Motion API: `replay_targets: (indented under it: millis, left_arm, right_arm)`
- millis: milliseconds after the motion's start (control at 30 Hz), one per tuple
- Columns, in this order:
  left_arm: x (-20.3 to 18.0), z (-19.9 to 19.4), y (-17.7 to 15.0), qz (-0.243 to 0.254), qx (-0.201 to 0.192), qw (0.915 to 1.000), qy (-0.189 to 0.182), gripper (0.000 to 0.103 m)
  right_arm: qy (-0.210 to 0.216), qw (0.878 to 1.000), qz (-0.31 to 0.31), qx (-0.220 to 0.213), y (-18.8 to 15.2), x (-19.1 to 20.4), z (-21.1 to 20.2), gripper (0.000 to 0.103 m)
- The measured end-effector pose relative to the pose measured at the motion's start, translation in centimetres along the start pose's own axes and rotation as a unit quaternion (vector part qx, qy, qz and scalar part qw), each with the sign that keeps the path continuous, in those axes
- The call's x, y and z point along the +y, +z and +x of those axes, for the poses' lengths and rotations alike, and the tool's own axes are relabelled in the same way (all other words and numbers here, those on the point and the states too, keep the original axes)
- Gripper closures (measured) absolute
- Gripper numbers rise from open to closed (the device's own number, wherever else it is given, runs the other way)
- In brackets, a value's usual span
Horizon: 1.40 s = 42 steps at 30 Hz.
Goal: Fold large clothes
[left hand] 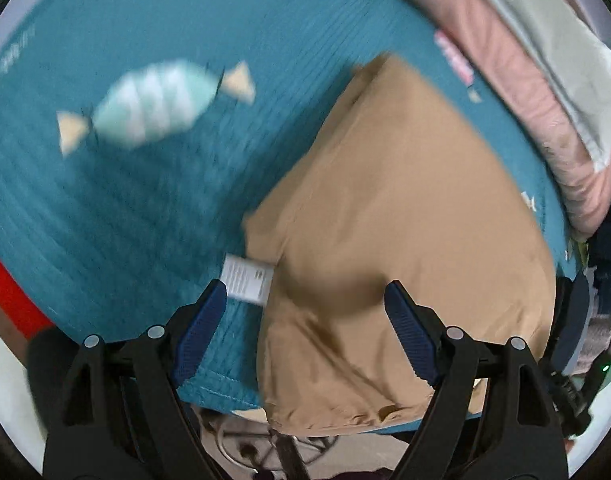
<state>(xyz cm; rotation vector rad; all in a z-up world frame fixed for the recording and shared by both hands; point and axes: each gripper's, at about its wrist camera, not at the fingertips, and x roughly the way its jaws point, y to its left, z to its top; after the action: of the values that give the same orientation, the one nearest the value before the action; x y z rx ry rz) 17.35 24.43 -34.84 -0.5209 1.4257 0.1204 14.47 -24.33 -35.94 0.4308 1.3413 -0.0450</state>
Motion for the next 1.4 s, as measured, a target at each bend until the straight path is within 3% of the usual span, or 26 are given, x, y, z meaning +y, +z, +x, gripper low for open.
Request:
replay_targets:
  millis: [33,100,133,167,200,233,400,700,833,1000,1067,1100,1133,1167,1267,1400]
  left_arm:
    - [0.5,0.6,-0.1,-0.012,0.001,0.9999,-0.010,0.024]
    - [1.0,0.9,-0.1,-0.027,-0.008,0.9991,-0.030,0.057]
    - [1.1,1.1,-0.1,-0.038,-0.005,0.9980,-0.051,0.078]
    - [0.9,1.0,-0.2,-0.042,-0.007,0.9978,-0.052,0.083]
    - [0.6,0.9,-0.3,-0.035,-0.013,0.9984,-0.042,0.084]
    - [0.3,0.7,-0.3,-0.027,-0.017,0.9989,-0.035,0.088]
    - [-2.1,-1.7,-1.2,0.034,-0.036,0.9988,0.005,0.089]
    - [-3.9,-3.9,-3.8,0.060,-0.006,0.9982,-0.007,0.088]
    - [-2.8,-1.1,-5.0,0.039,0.024,0.9989,-0.007,0.088]
    - [-1.7,1.9,-5.6,0.035,0.038,0.9984,0.024,0.087]
    - [-2.1,0.5,-5.7,0.048,0.028,0.9975,0.044,0.077]
    - [-2.6,-0.1,-5.7,0.061,0.024,0.9966,0.050,0.074]
    - [-2.9,-0.8,-5.8,0.074,0.018,0.9955,0.056,0.063]
    - [-3.4,-2.2,-6.0,0.094,-0.004,0.9932,0.068,0.052]
    - [-4.3,-4.8,-6.5,0.115,-0.047,0.9887,0.085,0.052]
    - [-6.1,-6.6,-7.0,0.135,-0.082,0.9854,0.063,0.053]
  right_arm:
    - [0.024,1.000,0.013,0.000,0.0,-0.2,0.2,0.048]
    - [0.042,0.998,0.039,0.001,0.2,-0.6,0.8,0.058]
    - [0.045,0.998,0.050,-0.002,0.4,-0.6,0.9,0.061]
    - [0.054,0.997,0.060,-0.005,0.5,-0.8,1.1,0.066]
    - [0.064,0.995,0.073,-0.006,0.6,-1.0,1.2,0.082]
    - [0.070,0.994,0.080,-0.008,0.6,-1.0,1.1,0.087]
    - [0.064,0.995,0.057,-0.042,1.0,-0.2,-1.8,0.092]
    - [0.038,0.997,0.039,-0.050,2.1,-1.7,-4.8,0.092]
    - [0.012,0.998,0.059,-0.028,1.9,-2.9,-2.1,0.092]
    - [-0.023,0.998,0.051,0.000,0.3,-2.7,1.3,0.089]
    - [-0.034,0.999,0.038,-0.004,0.0,-2.4,0.7,0.080]
    - [-0.047,0.998,0.035,0.000,0.0,-2.3,0.2,0.068]
    - [-0.053,0.998,0.038,-0.003,-0.2,-2.4,-0.6,0.056]
    - [-0.051,0.998,0.041,-0.011,-0.3,-2.4,-1.3,0.054]
    - [-0.045,0.996,0.043,-0.062,-1.0,-2.6,-4.4,0.054]
    - [-0.040,0.990,-0.003,-0.134,-1.8,-0.7,-7.0,0.054]
